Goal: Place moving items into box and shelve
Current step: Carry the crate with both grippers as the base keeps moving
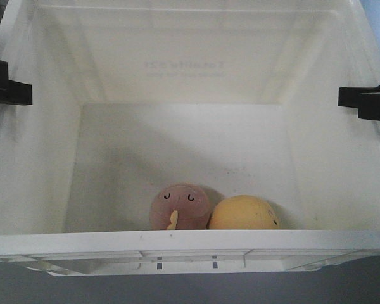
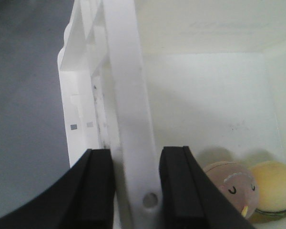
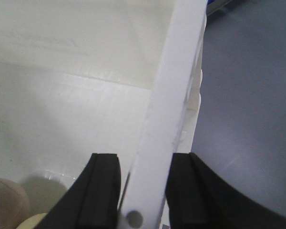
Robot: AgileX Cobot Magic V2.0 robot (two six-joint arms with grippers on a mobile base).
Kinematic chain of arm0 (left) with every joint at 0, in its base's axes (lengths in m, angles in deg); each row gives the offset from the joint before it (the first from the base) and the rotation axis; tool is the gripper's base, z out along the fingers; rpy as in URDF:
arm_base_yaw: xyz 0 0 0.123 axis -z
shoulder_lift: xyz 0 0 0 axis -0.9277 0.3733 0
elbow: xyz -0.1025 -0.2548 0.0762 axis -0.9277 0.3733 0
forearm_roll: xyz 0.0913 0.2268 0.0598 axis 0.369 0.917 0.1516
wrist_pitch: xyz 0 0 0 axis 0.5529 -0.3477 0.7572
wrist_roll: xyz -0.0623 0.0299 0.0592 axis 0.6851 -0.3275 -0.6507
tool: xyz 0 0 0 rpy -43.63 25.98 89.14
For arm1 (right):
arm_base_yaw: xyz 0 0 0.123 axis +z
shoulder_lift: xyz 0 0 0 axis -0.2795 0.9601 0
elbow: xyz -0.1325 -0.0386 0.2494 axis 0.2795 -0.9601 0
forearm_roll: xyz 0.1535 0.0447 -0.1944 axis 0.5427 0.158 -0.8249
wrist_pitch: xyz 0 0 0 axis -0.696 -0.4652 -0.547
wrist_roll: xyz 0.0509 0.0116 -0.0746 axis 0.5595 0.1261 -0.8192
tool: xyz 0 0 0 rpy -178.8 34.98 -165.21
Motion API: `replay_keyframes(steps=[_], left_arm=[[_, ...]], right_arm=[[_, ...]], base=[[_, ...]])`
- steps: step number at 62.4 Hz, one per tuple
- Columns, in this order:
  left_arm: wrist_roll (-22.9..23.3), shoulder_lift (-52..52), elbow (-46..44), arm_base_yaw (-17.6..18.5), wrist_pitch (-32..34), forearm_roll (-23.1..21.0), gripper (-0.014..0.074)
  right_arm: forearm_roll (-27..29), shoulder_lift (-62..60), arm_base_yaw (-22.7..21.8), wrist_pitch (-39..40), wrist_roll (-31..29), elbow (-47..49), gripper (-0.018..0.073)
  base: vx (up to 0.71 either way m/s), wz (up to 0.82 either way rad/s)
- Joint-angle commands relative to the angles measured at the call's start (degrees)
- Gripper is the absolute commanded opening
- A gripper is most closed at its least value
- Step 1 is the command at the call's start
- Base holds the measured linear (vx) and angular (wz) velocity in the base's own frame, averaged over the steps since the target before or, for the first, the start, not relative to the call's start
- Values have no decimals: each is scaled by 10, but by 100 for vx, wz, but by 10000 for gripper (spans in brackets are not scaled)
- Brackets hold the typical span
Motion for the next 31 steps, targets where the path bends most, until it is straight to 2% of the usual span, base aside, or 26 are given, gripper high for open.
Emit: replay_keyframes(steps=[1,31], left_arm=[[-6,-13,-30,2,83,-17,-3],[-6,-13,-30,2,83,-17,-3]], right_arm=[[19,-12,0,74,-15,26,-6],[19,-12,0,74,-15,26,-6]], base=[[27,-66],[26,-62]])
